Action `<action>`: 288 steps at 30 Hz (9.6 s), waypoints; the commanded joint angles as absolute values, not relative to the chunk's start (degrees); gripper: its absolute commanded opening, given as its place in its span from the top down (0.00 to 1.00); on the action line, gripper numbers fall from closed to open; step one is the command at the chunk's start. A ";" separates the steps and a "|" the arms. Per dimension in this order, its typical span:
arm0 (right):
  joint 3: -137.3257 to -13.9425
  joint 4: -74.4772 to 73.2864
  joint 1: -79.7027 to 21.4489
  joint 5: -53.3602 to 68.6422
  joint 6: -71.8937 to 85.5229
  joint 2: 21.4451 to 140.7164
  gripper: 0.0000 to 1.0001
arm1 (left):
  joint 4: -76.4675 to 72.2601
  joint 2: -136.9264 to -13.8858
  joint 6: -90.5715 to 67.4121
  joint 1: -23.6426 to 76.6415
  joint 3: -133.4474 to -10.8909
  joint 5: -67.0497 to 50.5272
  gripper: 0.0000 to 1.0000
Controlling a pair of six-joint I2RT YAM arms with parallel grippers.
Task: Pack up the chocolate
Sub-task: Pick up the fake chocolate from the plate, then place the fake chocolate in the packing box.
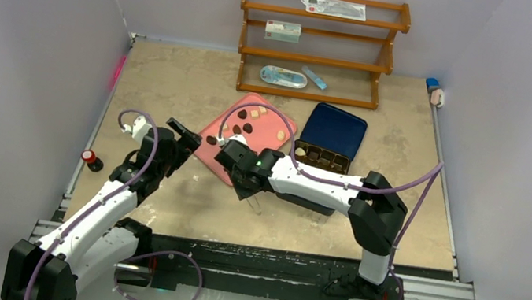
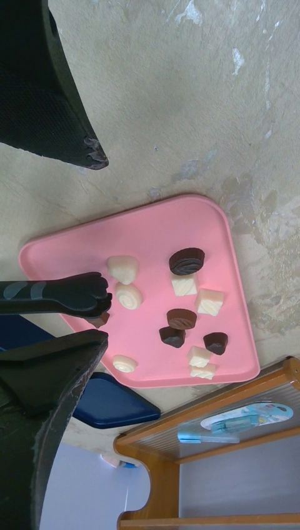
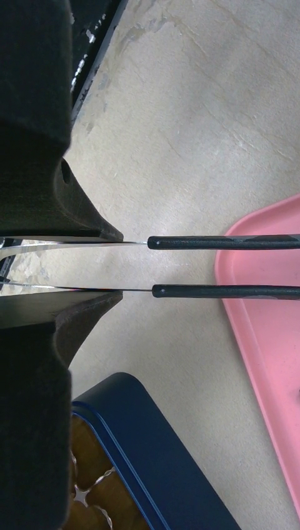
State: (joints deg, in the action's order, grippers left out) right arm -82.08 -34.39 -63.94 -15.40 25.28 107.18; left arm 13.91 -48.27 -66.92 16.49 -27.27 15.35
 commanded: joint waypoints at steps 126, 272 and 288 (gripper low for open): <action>-93.85 -42.23 -59.21 -11.99 20.10 115.30 1.00 | 13.00 -48.03 -68.36 16.00 -26.55 15.56 0.00; -63.97 -48.14 -40.27 -19.81 23.21 82.13 0.76 | 10.40 -49.28 -67.76 15.56 -25.21 13.80 0.00; -64.38 -47.91 -40.12 -19.09 22.94 82.65 0.73 | 10.24 -49.83 -67.76 15.47 -25.53 13.62 0.00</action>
State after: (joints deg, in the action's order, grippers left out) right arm -64.16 -48.10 -40.42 -19.75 22.87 82.26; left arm 12.27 -49.71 -68.31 16.12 -25.36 13.96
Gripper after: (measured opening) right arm 0.272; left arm 0.998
